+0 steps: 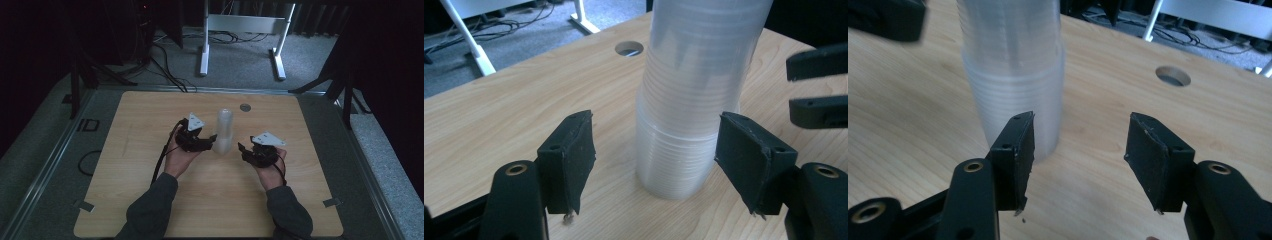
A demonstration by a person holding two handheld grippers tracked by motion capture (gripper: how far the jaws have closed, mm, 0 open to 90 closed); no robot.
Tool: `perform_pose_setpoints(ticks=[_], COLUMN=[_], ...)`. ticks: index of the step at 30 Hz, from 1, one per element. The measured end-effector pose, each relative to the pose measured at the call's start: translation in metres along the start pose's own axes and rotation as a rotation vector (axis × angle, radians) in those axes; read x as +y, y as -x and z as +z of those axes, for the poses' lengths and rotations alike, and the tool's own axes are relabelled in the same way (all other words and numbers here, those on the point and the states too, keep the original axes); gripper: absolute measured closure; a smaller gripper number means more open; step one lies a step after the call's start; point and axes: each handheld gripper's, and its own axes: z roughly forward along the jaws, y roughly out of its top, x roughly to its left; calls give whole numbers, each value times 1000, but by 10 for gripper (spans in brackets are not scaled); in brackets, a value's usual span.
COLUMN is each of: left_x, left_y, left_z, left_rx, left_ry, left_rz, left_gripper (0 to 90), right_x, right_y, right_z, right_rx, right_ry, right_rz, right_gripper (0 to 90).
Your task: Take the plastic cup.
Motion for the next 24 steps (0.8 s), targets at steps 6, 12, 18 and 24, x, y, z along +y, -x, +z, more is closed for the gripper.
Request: perform_pose_setpoints(ticks=[6, 12, 18, 24], left_x=[-5, -10, -13, -17], left_y=[4, 9, 10, 10], left_z=[10, 20, 32, 40], left_rx=[-37, -49, -53, -57], left_ry=[-4, -1, -3, 7], left_rz=[20, 57, 47, 34], left_gripper=[283, 233, 212, 198], right_x=[14, 26, 35, 43], right_y=[-2, -1, 0, -1], right_z=[-2, -6, -8, -9], right_rx=[16, 36, 45, 52], right_ry=[34, 61, 83, 93], right_rz=[1, 15, 17, 10], right_gripper=[443, 416, 391, 379])
